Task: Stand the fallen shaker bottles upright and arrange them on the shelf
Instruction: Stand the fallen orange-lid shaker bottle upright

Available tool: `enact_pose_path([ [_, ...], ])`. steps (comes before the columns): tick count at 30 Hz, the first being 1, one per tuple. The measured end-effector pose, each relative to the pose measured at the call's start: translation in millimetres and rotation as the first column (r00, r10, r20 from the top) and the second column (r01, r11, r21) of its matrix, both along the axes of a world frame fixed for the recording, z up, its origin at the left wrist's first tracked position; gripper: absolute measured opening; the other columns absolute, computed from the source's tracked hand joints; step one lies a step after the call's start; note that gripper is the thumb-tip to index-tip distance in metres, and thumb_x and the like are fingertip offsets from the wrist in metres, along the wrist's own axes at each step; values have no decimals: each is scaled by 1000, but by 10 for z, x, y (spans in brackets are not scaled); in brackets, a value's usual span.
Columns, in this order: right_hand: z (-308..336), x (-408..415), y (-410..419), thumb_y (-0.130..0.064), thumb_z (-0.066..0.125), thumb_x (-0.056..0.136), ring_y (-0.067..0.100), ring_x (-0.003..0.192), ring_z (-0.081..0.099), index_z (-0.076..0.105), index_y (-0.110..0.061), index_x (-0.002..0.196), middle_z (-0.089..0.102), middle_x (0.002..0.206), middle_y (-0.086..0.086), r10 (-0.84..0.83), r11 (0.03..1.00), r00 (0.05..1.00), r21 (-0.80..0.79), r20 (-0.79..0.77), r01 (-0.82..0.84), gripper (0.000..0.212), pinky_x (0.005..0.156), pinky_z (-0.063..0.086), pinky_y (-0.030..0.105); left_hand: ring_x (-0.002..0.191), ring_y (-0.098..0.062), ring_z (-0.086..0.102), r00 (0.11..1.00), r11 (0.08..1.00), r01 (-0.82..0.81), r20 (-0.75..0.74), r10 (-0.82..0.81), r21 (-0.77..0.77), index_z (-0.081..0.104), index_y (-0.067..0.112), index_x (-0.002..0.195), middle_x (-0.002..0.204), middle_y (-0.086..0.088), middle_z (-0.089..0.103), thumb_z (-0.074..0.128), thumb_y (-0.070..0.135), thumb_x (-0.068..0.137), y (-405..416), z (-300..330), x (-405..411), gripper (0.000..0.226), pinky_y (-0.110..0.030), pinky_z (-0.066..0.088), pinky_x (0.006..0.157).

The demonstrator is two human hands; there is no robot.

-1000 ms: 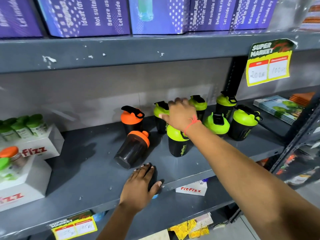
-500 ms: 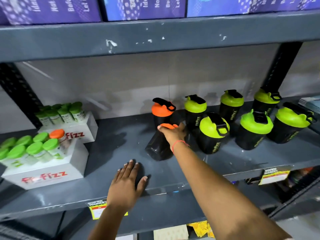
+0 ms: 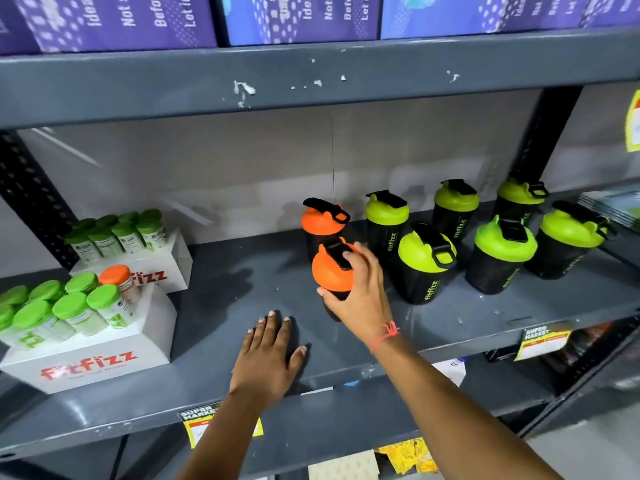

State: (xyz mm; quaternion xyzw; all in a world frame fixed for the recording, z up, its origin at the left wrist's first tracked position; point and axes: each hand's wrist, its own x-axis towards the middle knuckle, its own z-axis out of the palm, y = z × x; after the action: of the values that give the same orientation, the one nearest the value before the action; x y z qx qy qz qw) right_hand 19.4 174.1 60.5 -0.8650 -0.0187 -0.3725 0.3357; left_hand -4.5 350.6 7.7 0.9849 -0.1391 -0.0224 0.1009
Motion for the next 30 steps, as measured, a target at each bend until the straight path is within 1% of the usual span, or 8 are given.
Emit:
enact_pose_path([
  [8,101,-125,-65,-38,70,74,33,141,23,32,-10,141,28,151,18,63,997,983,47,-171,-56,82,115,23,42,146,-21,-6,1000,999,5,9,-5,-48,3,22,147,159,-6,-5,20,51,95,2,0,6,62,-33,-6,117],
  [12,517,-152,-201,-12,44,86,32,120,52,54,-9,126,60,127,16,2,990,1000,142,-20,1,41,104,35,32,146,-21,-7,1000,999,7,9,-7,-37,2,23,147,159,-6,-5,18,52,95,14,-14,11,61,-33,-7,117],
  [16,1172,-73,-284,15,38,79,30,126,47,50,-16,132,50,138,13,225,959,822,-30,-523,-281,63,105,40,38,146,-21,-7,1000,999,6,11,-6,-31,2,22,147,159,-5,-5,17,52,96,4,-3,2,61,-33,-7,117],
  [19,1540,-206,-224,12,25,92,32,135,29,0,4,139,12,153,16,8,872,648,-312,-761,-377,53,98,22,24,146,-21,-8,1000,1000,8,4,-8,-28,1,21,147,159,-5,-6,17,52,96,9,5,0,62,-34,-7,117],
  [20,1618,-224,-228,10,25,94,28,123,36,-7,2,134,29,136,34,-122,725,658,-520,-743,-453,52,88,26,29,146,-21,-8,1000,1000,8,1,-8,-30,1,21,147,159,-5,-6,16,52,95,12,5,1,62,-34,-7,117],
  [22,1650,-175,-242,1,43,92,22,87,40,50,1,105,41,99,11,-149,705,579,-497,-801,-506,15,56,36,36,146,-21,-8,1000,999,7,2,-7,-31,1,22,147,159,-5,-6,16,52,95,12,5,4,62,-34,-7,117],
  [25,1614,63,-205,-15,64,84,9,42,44,52,-37,53,52,53,-6,-245,650,508,-529,-826,-545,40,42,33,20,146,-21,-8,1000,999,11,3,-11,-32,1,22,147,159,-6,-6,16,52,95,10,3,0,62,-34,-7,117],
  [30,1422,198,-160,-61,62,72,27,106,53,51,-20,127,53,126,11,-250,613,577,-588,-778,-528,69,78,45,32,146,-21,-7,1000,999,12,5,-12,-49,1,23,147,159,-5,-5,16,53,95,15,-9,10,62,-34,-6,117],
])
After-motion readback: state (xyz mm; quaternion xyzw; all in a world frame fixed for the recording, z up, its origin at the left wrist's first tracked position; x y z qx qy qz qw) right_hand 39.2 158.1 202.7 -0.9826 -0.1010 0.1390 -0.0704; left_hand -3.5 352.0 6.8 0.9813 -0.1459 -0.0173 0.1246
